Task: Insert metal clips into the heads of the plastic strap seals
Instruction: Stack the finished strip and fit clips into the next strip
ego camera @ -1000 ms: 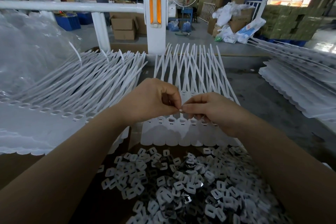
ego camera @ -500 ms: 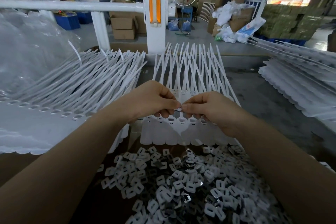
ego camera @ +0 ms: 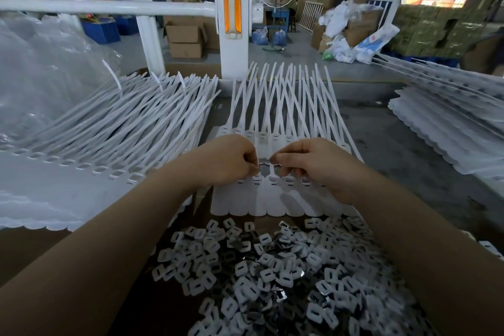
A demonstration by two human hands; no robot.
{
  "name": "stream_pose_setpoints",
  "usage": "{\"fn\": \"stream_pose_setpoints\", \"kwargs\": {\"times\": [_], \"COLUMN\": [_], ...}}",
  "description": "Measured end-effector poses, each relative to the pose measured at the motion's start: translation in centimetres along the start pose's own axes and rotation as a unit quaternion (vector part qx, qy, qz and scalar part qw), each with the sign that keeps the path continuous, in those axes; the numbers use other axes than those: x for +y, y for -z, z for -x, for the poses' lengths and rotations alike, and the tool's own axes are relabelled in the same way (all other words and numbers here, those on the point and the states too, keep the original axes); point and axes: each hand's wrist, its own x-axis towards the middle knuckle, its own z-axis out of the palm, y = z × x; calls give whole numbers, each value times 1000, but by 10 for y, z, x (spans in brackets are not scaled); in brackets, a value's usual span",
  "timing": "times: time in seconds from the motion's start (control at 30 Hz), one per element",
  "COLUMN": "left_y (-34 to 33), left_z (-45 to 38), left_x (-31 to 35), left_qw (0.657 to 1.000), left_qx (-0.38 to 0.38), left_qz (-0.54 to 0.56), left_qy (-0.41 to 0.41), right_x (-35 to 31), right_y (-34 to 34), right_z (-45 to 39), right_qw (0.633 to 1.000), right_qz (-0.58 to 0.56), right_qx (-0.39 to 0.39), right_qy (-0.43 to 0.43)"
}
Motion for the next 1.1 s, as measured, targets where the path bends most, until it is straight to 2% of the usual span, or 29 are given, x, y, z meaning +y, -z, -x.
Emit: {"fn": "stream_pose_setpoints", "kwargs": {"times": [0.37, 0.9, 1.03, 1.1], "left_y": [1, -1, 0, 0], "left_z": [-2, -4, -3, -3], "left_x": [-3, -3, -6, -7], "left_qw": [999, 987, 985, 985], "left_qx": [-4, -13, -19, -18], "left_qz": [-30, 91, 98, 108], "left_qy": [-21, 135, 139, 134], "right_x": [-2, -3, -6, -9], "right_y": [-3, -7, -7, -7], "right_z": [0, 0, 2, 6], "right_qw": [1000, 999, 996, 990], "right_qz": [14, 41, 75, 99], "right_qx": [-5, -12, -35, -74], "right_qy": [4, -1, 29, 68]}}
